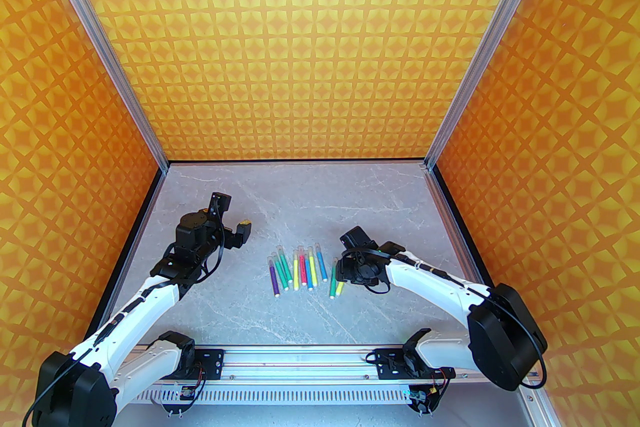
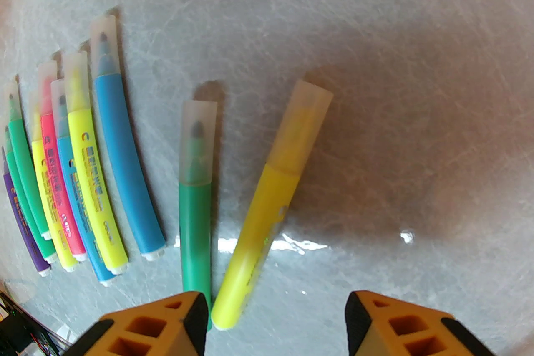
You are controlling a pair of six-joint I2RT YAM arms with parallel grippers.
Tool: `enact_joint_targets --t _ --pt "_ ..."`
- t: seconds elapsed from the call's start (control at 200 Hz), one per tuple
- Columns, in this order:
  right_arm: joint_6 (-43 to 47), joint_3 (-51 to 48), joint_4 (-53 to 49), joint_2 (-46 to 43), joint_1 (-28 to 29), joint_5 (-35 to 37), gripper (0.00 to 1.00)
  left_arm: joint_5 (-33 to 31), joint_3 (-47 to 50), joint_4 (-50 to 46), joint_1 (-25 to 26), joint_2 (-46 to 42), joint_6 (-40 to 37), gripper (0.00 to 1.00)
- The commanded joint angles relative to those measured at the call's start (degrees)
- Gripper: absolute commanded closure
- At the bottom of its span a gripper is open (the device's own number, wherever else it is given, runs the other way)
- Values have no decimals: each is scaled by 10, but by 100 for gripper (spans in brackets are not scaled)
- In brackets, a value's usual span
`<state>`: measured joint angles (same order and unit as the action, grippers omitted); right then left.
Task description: Open the pen caps
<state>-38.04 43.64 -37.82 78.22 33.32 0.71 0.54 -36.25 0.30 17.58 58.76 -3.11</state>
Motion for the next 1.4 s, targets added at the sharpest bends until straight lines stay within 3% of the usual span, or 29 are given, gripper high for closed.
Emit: enact_joint_targets --t 0.0,1.395 --pt "-16 -5 31 21 8 -12 47 3 11 7 4 -9 -10 1" --pt "32 113 -81 202 19 47 77 12 22 24 8 -30 -7 1"
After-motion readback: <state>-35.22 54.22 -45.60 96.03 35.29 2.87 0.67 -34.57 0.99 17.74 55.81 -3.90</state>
